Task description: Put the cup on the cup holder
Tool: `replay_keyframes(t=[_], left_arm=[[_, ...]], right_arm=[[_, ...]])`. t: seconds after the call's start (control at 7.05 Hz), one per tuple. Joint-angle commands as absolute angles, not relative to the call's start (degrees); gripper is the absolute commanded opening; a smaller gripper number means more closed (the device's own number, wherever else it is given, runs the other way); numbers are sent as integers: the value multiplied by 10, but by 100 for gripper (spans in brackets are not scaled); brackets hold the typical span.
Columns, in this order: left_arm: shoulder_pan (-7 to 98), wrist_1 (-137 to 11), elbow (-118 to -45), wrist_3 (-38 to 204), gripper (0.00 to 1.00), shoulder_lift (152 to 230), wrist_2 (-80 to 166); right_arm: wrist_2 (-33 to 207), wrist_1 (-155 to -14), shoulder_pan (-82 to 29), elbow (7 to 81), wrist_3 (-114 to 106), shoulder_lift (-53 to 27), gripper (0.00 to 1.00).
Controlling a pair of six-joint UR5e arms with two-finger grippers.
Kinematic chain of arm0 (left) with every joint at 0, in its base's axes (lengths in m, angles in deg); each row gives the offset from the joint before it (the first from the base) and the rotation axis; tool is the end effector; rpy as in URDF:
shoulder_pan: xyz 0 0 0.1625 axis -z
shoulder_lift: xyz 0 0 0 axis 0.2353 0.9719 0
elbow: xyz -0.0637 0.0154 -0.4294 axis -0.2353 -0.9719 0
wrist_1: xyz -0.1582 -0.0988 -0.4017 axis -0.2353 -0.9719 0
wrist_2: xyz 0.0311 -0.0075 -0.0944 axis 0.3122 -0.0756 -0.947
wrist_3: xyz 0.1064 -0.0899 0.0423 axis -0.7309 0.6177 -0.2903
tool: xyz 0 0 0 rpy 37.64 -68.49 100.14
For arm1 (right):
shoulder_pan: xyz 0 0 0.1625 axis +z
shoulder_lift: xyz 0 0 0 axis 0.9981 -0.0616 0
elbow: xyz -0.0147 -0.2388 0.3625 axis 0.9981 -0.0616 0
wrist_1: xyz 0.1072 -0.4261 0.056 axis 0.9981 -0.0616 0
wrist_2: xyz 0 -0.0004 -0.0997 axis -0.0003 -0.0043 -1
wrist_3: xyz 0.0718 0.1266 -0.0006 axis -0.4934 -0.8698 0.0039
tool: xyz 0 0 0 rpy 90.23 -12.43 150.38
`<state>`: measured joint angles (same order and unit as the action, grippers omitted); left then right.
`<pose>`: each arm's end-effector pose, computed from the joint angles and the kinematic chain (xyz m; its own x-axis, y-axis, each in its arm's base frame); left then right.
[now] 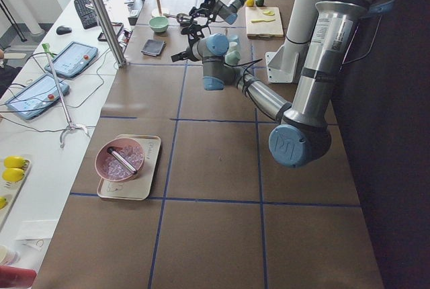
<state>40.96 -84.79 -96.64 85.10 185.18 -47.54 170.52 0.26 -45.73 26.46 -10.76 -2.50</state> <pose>0.2975 -0.5532 0.3051 0.5526 0.7516 -0.3601 0.0406 0.4073 0.9124 -0.4822 -0.5365 0.2684 0.2716 -0.9280 0.2550 -0.4521 0.1109 0.8850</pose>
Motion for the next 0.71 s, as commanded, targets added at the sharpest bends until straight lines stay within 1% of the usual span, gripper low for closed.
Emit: replay_keyframes(t=[0.0, 0.14, 0.28, 0.57], left_arm=[[526, -630, -975, 845, 100, 1855, -599], [544, -528, -1009, 845, 100, 1848, -599], [567, -455, -1012, 845, 100, 1843, -593], [574, -347, -1002, 847, 100, 1828, -592]], right_arm=[[1723, -145, -426, 279, -107, -21, 100], [1726, -239, -420, 302, -106, -21, 100], [1745, -352, -407, 336, -106, -22, 100], [1761, -566, -382, 379, -106, -22, 100]])
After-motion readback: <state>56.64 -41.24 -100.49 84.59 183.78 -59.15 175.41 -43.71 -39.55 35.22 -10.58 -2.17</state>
